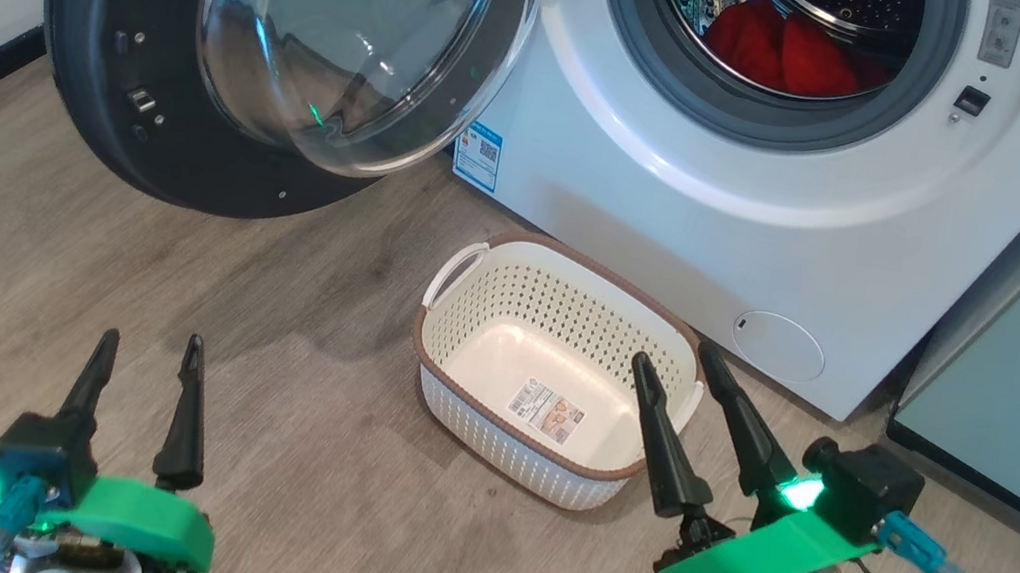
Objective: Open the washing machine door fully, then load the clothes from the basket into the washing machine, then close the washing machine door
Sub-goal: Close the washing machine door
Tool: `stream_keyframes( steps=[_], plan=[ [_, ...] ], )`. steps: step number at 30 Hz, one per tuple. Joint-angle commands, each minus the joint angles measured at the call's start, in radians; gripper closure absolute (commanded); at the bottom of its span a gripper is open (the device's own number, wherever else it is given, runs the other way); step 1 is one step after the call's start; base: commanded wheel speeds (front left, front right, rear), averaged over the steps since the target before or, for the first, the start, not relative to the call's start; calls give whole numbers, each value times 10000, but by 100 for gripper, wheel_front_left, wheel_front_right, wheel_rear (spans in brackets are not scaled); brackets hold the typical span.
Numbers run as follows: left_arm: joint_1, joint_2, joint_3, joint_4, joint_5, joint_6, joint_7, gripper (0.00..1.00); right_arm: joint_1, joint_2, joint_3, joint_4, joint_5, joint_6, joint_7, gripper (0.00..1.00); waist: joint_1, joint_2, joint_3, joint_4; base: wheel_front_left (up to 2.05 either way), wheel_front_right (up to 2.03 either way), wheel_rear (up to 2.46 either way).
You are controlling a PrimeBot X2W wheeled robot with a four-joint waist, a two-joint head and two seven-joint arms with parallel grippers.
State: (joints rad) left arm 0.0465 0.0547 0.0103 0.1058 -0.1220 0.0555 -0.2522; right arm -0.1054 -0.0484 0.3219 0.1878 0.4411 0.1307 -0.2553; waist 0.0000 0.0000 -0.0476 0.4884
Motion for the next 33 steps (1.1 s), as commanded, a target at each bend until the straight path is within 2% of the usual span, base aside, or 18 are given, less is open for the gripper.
stream_keyframes(
  steps=[1, 14, 16, 17, 27, 33],
  plan=[
    [-369, -34, 348, -324, 29, -3, -95, 0, -352, -18, 131, -323, 31, 0, -65, 0, 0, 0, 2, 2, 0, 0, 0],
    [-345, -42, 446, -433, 33, 35, -95, 0, -398, -18, 216, -311, 41, 0, -65, 0, 0, 0, 57, 40, 0, 0, 0],
    [-322, -43, 431, -450, 4, 27, -95, 76, -384, -18, 212, -308, 32, 0, -65, 0, 0, 0, 62, 43, 0, 0, 0],
    [-312, -43, 416, -454, -13, 18, -95, 100, -373, -18, 201, -311, 28, 0, -65, 0, 0, 0, 66, 46, 0, 0, 0],
    [-339, -44, 541, -757, 9, -86, -95, 100, -40, -18, 36, -515, -122, 0, -65, 0, 0, 0, 147, 127, 0, 0, 0],
    [-646, 91, 1188, -1236, 103, -97, -95, 100, 286, -18, -53, -678, -419, 0, -65, 0, 0, 0, 292, 255, 0, 0, 0]
  ],
)
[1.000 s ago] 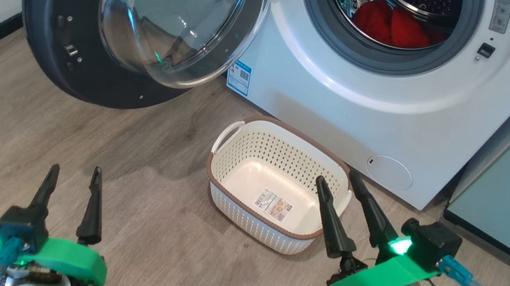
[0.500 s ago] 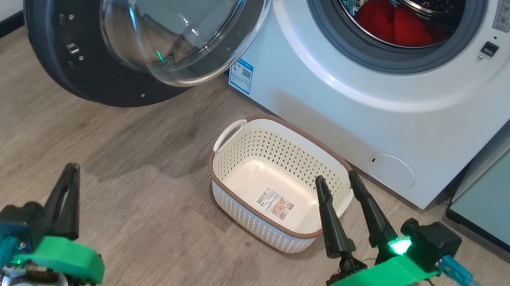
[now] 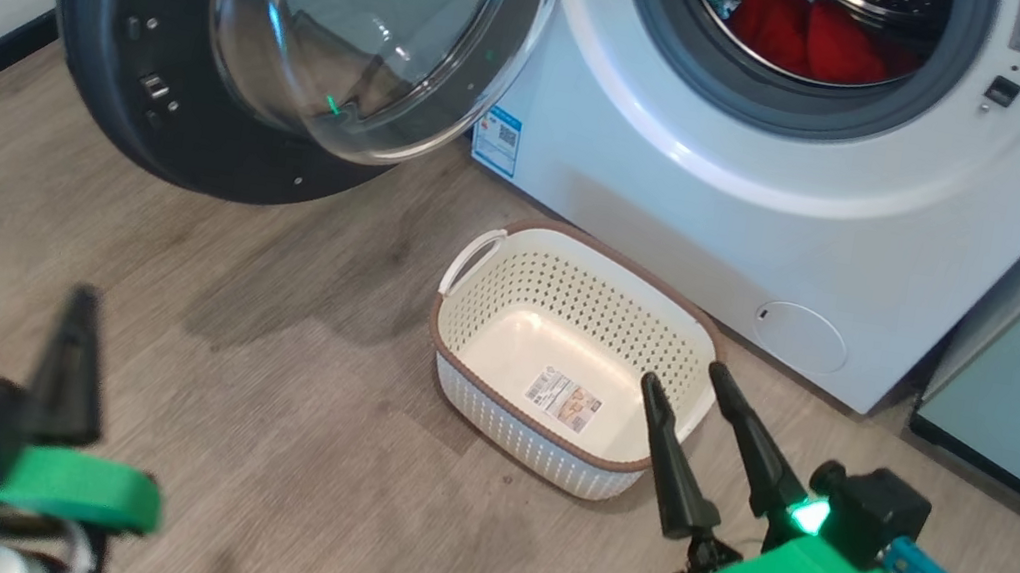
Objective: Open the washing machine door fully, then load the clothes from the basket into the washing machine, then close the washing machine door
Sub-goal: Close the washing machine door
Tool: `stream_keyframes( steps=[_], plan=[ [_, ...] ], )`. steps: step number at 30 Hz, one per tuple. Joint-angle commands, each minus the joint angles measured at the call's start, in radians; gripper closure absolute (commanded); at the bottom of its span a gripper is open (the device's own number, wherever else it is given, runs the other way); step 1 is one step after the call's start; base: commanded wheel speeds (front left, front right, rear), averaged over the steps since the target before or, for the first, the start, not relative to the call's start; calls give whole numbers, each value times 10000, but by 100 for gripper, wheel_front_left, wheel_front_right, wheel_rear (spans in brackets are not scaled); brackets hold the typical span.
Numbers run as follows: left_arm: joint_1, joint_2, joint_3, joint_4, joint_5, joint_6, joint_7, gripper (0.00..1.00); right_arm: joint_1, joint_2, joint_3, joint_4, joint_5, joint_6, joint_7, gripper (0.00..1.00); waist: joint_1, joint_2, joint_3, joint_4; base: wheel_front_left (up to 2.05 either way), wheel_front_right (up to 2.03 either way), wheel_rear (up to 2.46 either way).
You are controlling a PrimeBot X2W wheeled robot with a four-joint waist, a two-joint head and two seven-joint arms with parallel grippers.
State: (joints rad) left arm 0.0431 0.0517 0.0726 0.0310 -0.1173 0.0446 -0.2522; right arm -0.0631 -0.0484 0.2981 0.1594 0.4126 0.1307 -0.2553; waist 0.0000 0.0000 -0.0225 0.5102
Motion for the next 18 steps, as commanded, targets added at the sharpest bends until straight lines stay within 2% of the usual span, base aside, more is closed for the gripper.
stream_keyframes(
  steps=[1, 7, 8, 13, 18],
  plan=[
    [-697, 226, 743, -560, 43, -17, -95, 100, -75, -18, 197, -416, -199, 0, -65, 0, 0, 0, 64, 55, 0, 0, 0],
    [-1750, 1240, 1582, -722, 70, -447, -95, 100, -47, -18, 369, -686, -697, 0, -41, 0, 0, 0, 747, -58, 0, 0, 0],
    [-1750, 1240, 1582, -722, 70, -447, -95, 100, -47, -18, 369, -686, -697, 0, -41, 0, 0, 0, 747, -58, 0, 0, 0],
    [-3052, 2429, 2306, -532, 72, -763, -95, 100, -468, -18, 620, -914, -1088, 0, 253, 0, 0, 0, 1503, -545, 0, 0, 0],
    [-4637, 3766, 2863, 793, -84, -1096, -95, 100, -795, -27, 724, -1150, -1414, 0, 600, 0, 0, 0, 2246, -1014, 0, 0, 0]
  ],
)
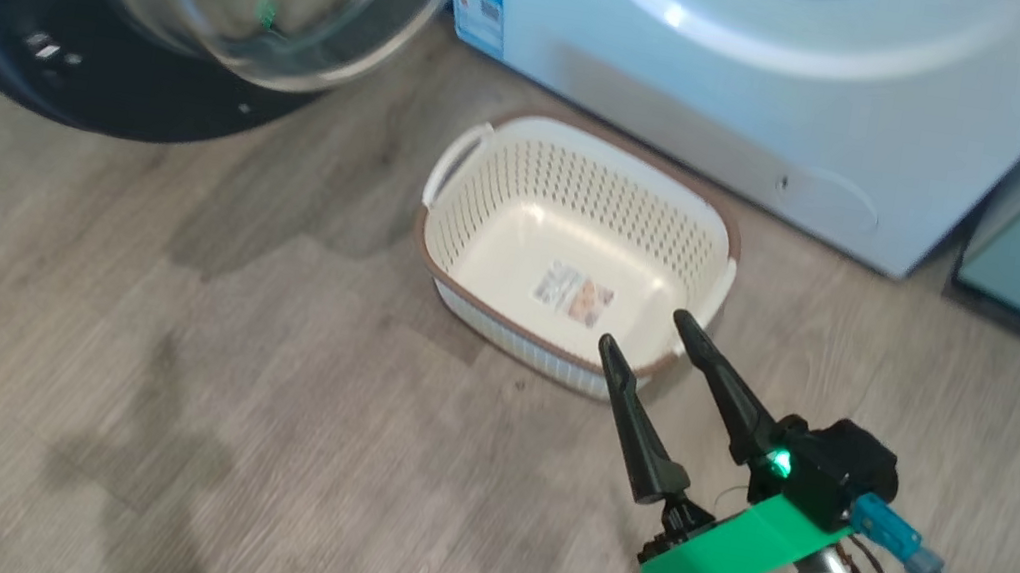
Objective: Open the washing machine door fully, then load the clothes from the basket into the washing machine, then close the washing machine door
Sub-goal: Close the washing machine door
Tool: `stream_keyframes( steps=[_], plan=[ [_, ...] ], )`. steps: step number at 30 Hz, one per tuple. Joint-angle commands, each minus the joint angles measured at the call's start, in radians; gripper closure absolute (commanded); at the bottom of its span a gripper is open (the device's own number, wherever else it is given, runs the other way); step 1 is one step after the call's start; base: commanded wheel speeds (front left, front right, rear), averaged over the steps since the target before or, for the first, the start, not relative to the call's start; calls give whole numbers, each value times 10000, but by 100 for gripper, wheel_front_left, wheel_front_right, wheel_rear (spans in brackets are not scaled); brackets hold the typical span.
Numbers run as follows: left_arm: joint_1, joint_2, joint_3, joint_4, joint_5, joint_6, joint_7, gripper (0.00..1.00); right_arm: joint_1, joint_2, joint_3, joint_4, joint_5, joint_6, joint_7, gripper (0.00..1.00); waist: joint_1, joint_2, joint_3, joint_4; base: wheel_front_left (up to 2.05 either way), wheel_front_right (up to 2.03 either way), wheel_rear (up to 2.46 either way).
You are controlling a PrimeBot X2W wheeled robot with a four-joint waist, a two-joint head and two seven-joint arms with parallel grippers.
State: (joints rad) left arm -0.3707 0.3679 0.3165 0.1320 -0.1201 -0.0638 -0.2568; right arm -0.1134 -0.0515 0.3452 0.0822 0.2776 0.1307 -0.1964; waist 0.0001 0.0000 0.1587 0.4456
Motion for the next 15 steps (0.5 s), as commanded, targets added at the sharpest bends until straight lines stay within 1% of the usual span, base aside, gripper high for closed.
stream_keyframes(
  steps=[1, 4, 7, 8, 12, 15],
  plan=[
    [-857, 935, 466, 179, 9, -61, -49, 100, -343, -8, 249, -428, -115, 0, 69, 0, -1, 0, 593, -437, 0, 0, 0],
    [-2034, 1725, 467, 1502, 186, -136, -49, 100, -489, -91, 281, -534, -220, 0, 198, 0, -1, 0, 939, -632, 0, 0, 0],
    [-3040, 2219, 492, 2972, 249, -108, -49, 100, -645, -146, 383, -609, -277, 0, 279, 0, -1, 0, 1201, -856, 0, 0, 0],
    [-3673, 2376, 591, 4019, 35, -143, -49, 100, -724, -147, 415, -640, -294, 0, 267, 0, -1, 0, 1322, -1009, 0, 0, 0],
    [-4920, 2540, 1130, 5973, -772, -184, -36, 100, -822, -145, 482, -670, -320, 0, 253, 0, -1, 0, 1575, -1269, 0, 0, 0],
    [-5729, 2561, 1767, 7454, -1529, 5, 206, 100, -914, -146, 509, -678, -336, 0, 201, 0, -1, 0, 1717, -1427, 0, 0, 0]
  ],
)
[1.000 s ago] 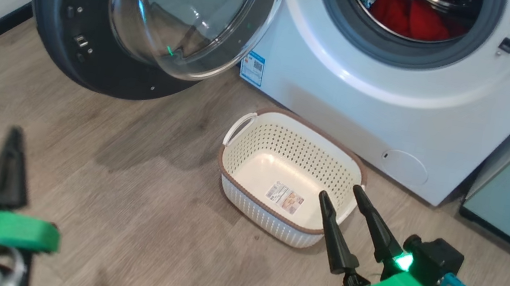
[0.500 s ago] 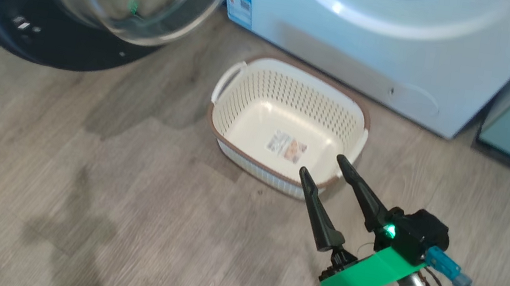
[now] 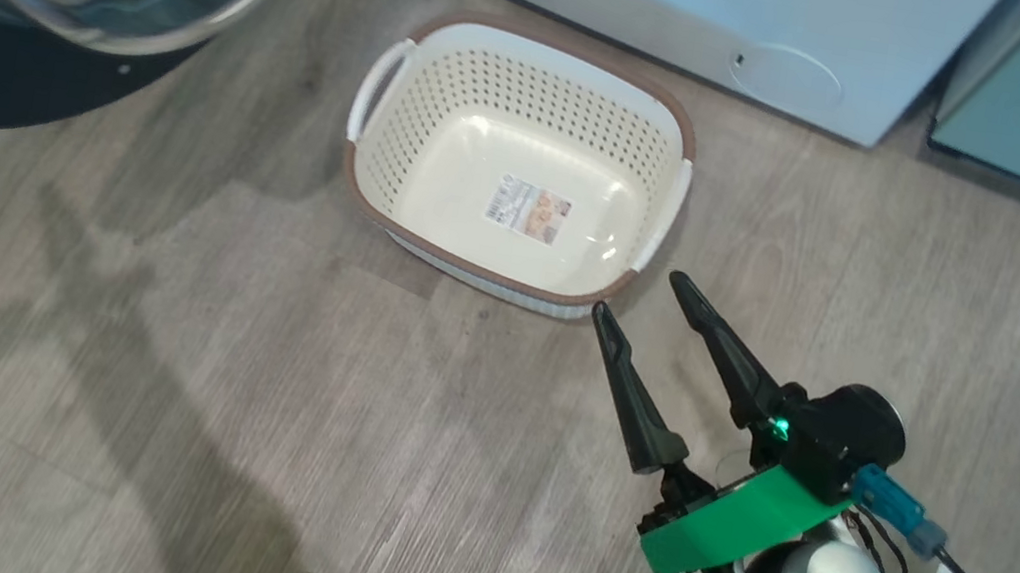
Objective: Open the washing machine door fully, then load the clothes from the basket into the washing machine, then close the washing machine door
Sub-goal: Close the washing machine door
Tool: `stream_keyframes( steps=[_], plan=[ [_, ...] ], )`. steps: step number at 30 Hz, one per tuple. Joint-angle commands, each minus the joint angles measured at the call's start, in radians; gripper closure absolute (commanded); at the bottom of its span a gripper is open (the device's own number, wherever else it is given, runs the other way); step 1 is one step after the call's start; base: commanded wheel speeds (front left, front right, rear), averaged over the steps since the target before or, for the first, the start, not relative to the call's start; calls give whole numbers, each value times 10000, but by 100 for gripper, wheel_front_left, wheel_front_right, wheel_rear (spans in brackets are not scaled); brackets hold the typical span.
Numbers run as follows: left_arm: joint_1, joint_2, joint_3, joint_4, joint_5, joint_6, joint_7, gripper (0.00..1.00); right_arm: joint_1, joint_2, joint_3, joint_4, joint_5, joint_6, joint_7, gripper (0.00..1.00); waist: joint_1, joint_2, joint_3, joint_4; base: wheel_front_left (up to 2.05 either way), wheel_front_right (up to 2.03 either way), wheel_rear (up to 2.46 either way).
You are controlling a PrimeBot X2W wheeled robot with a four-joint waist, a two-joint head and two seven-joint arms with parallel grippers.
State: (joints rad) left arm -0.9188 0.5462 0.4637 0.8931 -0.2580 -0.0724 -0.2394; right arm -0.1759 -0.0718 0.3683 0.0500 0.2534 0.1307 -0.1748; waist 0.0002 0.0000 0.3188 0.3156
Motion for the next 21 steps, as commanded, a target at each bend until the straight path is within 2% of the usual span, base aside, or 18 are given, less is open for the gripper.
stream_keyframes(
  steps=[1, 5, 9, 16, 21],
  plan=[
    [-491, 795, 564, 290, -432, 201, 121, 100, -320, 59, 283, -359, -96, 0, -40, 0, -2, 0, 155, -178, 0, 0, 0],
    [-1175, 868, 1349, 1730, -1314, 424, 537, 100, -416, 66, 318, -316, -87, 0, -121, 0, -2, 0, 216, -378, 0, 0, 0],
    [-1697, 819, 2057, 2772, -2210, 348, 1124, 100, -454, 78, 323, -250, -61, 0, -183, 0, -2, 0, 206, -520, 0, 0, 0],
    [-2215, 745, 2908, 3586, -3287, 289, 1888, 100, -518, 104, 370, -177, -14, 0, -263, 0, -2, 0, 98, -644, 0, 0, 0],
    [-2306, 655, 3077, 3758, -3612, 171, 2577, 100, -529, 115, 399, -118, 13, 0, -301, 0, -2, 0, -7, -673, 0, 0, 0]
  ],
)
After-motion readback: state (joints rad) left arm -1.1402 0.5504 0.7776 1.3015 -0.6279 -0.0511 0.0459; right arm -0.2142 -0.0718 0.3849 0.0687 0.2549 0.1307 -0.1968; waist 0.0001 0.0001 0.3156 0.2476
